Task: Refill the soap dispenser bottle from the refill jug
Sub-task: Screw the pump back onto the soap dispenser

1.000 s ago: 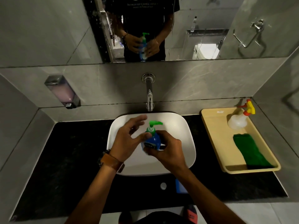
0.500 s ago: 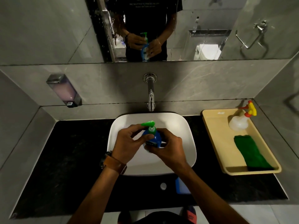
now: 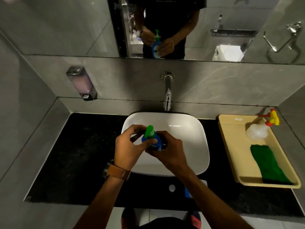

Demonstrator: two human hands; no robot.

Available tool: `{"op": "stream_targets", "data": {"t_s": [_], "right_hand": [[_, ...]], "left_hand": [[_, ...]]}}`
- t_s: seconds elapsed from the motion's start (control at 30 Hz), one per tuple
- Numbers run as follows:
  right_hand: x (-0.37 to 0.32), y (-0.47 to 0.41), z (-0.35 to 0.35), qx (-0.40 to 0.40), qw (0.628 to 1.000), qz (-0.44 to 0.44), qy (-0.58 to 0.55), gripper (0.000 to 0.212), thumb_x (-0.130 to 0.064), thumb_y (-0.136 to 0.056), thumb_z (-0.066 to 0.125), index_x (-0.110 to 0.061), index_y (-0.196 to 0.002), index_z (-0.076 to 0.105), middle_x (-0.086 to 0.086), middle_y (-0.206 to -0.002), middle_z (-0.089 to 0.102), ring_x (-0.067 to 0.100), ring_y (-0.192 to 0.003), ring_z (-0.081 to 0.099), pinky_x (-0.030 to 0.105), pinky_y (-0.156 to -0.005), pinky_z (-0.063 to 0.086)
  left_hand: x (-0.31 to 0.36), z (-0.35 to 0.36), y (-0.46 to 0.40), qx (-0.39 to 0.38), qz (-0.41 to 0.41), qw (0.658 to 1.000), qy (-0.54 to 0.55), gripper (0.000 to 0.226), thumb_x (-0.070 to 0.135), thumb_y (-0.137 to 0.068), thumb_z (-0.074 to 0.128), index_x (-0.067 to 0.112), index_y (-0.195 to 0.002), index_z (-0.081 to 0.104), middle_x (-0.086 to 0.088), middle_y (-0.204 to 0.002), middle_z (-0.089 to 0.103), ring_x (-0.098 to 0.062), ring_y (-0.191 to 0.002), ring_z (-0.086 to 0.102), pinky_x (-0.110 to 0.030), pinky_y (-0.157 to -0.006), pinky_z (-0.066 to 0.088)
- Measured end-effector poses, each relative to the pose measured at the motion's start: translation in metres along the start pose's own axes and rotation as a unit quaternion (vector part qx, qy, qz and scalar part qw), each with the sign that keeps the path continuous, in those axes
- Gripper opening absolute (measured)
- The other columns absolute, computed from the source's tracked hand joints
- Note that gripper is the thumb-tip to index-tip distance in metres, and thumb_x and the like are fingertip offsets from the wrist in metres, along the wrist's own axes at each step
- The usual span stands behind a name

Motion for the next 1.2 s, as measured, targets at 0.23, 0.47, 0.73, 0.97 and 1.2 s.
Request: {"op": "stream_targets", "data": {"t_s": [0.23, 0.47, 0.73, 0.97, 1.2], "right_hand": [[-0.002, -0.007, 0.043, -0.060, 0.997, 0.010, -0.044, 0.059, -0.052, -0.068, 0.091, -0.049, -0.118, 0.059, -0.035, -0.107, 0.068, -0.006, -0.106, 0.067, 0.012, -0.087, 0.056], [-0.008, -0.007, 0.123, -0.104, 0.991, -0.007, -0.078, 0.056, -0.038, -0.070, 0.094, -0.056, -0.111, 0.059, -0.038, -0.107, 0.068, -0.011, -0.102, 0.068, 0.005, -0.081, 0.052], [0.008, -0.002, 0.224, -0.089, 0.995, 0.015, -0.043, 0.055, -0.030, -0.078, 0.090, -0.041, -0.120, 0.056, -0.028, -0.106, 0.063, -0.025, -0.096, 0.058, -0.001, -0.083, 0.044], [0.032, -0.004, 0.286, -0.045, 0.996, 0.070, -0.038, 0.047, -0.006, -0.086, 0.078, -0.020, -0.126, 0.059, -0.007, -0.118, 0.067, 0.005, -0.109, 0.062, 0.005, -0.095, 0.045], [0.049, -0.013, 0.303, -0.030, 0.991, 0.126, -0.030, 0.048, -0.001, -0.088, 0.071, -0.020, -0.130, 0.058, -0.008, -0.118, 0.065, 0.001, -0.108, 0.060, 0.003, -0.095, 0.042]], "left_hand": [[-0.038, -0.058, 0.029, 0.047, -0.041, 0.998, 0.021, 0.049, 0.033, -0.070, 0.084, 0.022, -0.116, 0.071, 0.008, -0.113, 0.075, -0.013, -0.109, 0.070, -0.024, -0.096, 0.054], [-0.112, -0.113, 0.060, 0.107, -0.139, 0.984, -0.013, 0.025, 0.016, -0.099, 0.060, 0.014, -0.121, 0.071, 0.002, -0.115, 0.075, -0.012, -0.110, 0.069, -0.035, -0.101, 0.054], [-0.183, -0.151, 0.069, 0.074, -0.195, 0.975, -0.075, 0.030, 0.019, -0.101, 0.058, 0.010, -0.128, 0.067, -0.006, -0.122, 0.071, -0.019, -0.116, 0.065, -0.036, -0.106, 0.050], [-0.248, -0.166, 0.052, 0.011, -0.220, 0.967, -0.130, 0.033, 0.013, -0.100, 0.058, 0.012, -0.133, 0.063, -0.011, -0.129, 0.068, -0.027, -0.121, 0.062, -0.036, -0.105, 0.048], [-0.284, -0.158, 0.041, -0.001, -0.246, 0.966, -0.074, 0.033, 0.022, -0.100, 0.059, 0.022, -0.133, 0.064, 0.000, -0.131, 0.067, -0.012, -0.119, 0.060, -0.029, -0.102, 0.047]]}}
Point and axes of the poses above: each hand's wrist, its own y-axis away from the middle knuckle, its own z-axis out of the palm, x = y × z, the point moved 1 cm from there along -y, towards the middle knuckle
